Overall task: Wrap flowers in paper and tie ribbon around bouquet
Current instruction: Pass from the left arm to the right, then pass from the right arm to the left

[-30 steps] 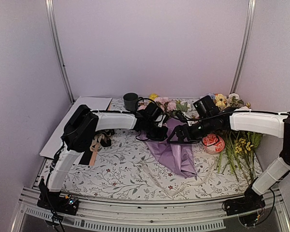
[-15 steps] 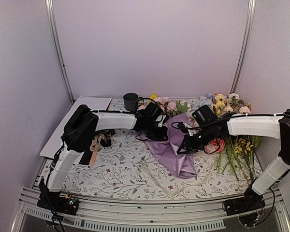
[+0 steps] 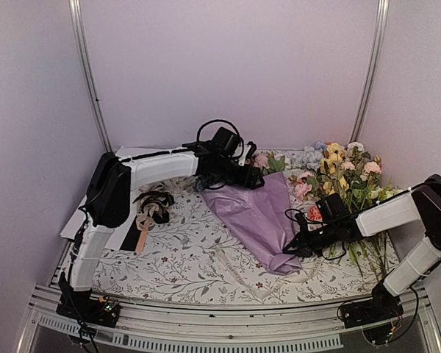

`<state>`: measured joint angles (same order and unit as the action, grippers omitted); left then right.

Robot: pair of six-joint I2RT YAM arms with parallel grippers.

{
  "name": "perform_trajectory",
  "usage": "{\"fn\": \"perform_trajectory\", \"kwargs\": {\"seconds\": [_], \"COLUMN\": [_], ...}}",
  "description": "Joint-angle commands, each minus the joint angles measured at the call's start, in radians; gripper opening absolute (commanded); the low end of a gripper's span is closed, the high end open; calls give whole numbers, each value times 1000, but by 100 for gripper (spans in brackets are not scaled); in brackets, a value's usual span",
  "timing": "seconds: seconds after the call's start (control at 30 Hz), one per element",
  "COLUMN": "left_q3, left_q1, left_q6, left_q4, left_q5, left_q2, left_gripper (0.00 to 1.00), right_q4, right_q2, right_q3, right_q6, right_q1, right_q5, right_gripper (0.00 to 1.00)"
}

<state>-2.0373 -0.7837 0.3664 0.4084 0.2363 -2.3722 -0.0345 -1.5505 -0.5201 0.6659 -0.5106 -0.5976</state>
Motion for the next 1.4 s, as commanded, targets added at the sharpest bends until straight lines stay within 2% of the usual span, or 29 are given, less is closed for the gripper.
{"fn": "perform_trajectory", "kwargs": {"seconds": [0.0,0.07,0.13,0.3,0.43,0.57,0.73,0.83,0.93,1.03,1.13,1.2,1.3,1.37], "left_q3": [-1,63,126,166,63,-22,-92,-88,-53,-20,51,98,108,118], "left_q1": [6,-4,-13,-57,-67,-85,-85,-86,-74,-8,41,73,109,123], "left_q6": [-73,-89,-78,-39,-9,-2,12,-26,-101,-180,-376,-497,-614,-669], "left_q4": [39,40,39,27,38,65,109,131,113,118,94,78,74,58], "left_q5": [-20,-70,-105,-115,-114,-209,-256,-276,-215,-77,63,204,245,253], "left_q2": [127,186,211,151,53,-1,-64,-35,38,95,159,191,197,194], "left_gripper": [75,74,68,66,80,97,99,99,99,97,93,89,88,93], "right_q4": [-73,-72,-72,-78,-74,-71,-88,-114,-123,-135,-147,-148,-147,-143], "right_q2": [-28,-17,-2,2,11,11,-22,-27,-23,-30,-41,-45,-54,-56], "right_q3": [44,48,52,58,63,69,61,74,89,95,95,94,87,85], "right_q6": [89,98,109,117,123,128,156,175,188,186,185,185,178,175], "right_q1": [0,0,0,-2,-17,-39,-104,-111,-111,-113,-116,-116,-116,-115], "right_q5": [25,40,54,64,86,110,130,119,122,109,96,95,87,85], "right_gripper": [0,0,0,0,0,0,0,0,0,0,0,0,0,0]}}
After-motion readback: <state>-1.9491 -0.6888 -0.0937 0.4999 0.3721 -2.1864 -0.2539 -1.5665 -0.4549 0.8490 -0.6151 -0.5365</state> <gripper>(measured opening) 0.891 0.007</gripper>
